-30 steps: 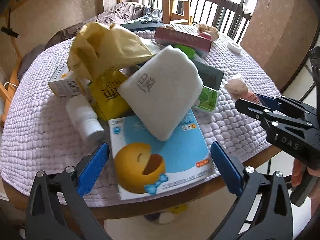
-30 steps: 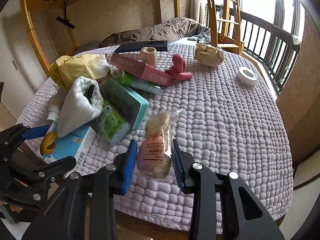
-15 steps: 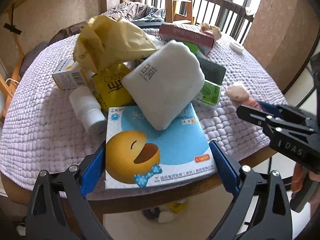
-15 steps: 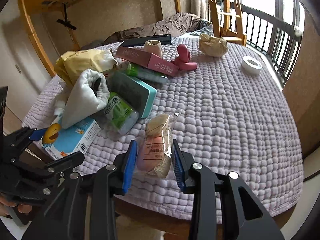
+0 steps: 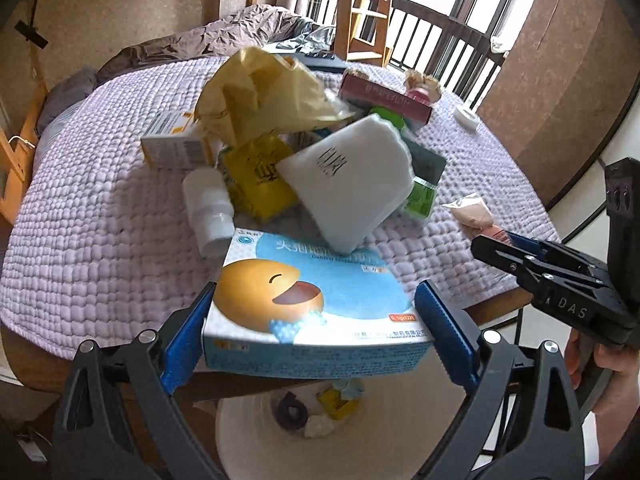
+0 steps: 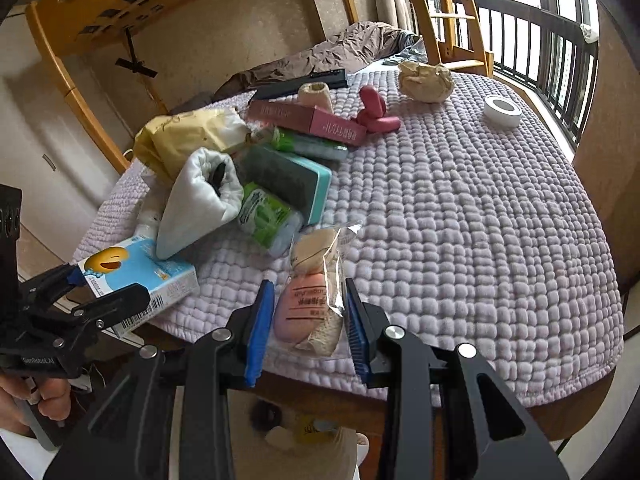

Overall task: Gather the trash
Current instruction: 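Carry the medicine box and sponge bag with both tools over the white bin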

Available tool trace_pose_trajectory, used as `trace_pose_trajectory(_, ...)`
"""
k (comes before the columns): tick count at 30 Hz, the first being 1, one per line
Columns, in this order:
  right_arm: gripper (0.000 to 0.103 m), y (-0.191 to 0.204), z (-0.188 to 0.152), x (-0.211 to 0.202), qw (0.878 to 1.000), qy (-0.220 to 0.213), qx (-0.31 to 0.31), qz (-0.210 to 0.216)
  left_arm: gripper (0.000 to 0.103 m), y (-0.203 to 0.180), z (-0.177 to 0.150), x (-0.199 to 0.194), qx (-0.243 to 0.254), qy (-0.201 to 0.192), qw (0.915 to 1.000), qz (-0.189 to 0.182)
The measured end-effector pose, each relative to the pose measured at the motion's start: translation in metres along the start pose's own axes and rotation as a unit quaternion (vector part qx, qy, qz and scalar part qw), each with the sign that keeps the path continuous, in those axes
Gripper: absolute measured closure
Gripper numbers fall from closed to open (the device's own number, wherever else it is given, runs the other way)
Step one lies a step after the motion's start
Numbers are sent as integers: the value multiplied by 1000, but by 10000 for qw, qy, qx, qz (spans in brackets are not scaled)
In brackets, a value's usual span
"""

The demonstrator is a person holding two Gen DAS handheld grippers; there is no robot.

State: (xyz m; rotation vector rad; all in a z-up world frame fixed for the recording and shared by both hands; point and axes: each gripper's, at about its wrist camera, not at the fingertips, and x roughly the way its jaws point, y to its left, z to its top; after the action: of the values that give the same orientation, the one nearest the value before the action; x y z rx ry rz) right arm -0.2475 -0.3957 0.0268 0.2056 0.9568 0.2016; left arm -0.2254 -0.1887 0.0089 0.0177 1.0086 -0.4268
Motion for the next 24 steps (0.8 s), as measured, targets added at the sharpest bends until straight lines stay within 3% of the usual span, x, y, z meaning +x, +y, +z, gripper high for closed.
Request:
trace_pose_trajectory(6,67,10,-8,13,9989,169,-285,-331,6,-3,-7,18,415,257,9982,337)
trace_pose_trajectory(8,53,16,-8,14,9980,171,-410,-442,6,-6,-7,22,563,286,9967,508)
trace_pose_trajectory(11,51,22,-8,14,9969,138,-537,-556,5,-12,-4,27,764,252,9936,795)
trace_pose_trajectory(14,53,29,-9,16,9942,138,-762,-753,7,-12,-1,26,852,129,9926,858)
trace_pose_trajectory(16,64,32,-11,16,9918,159,-927,-862,8,-15,4,29,828,132,9931,825)
trace_pose_trajectory(18,66,35,-13,14,9901,141,-1059,-910,8,-13,5,27,829,122,9935,776)
trace_pose_trajectory(24,69,31,-15,1,9942,30,-852,-654,9,-5,0,10,728,27,9955,601)
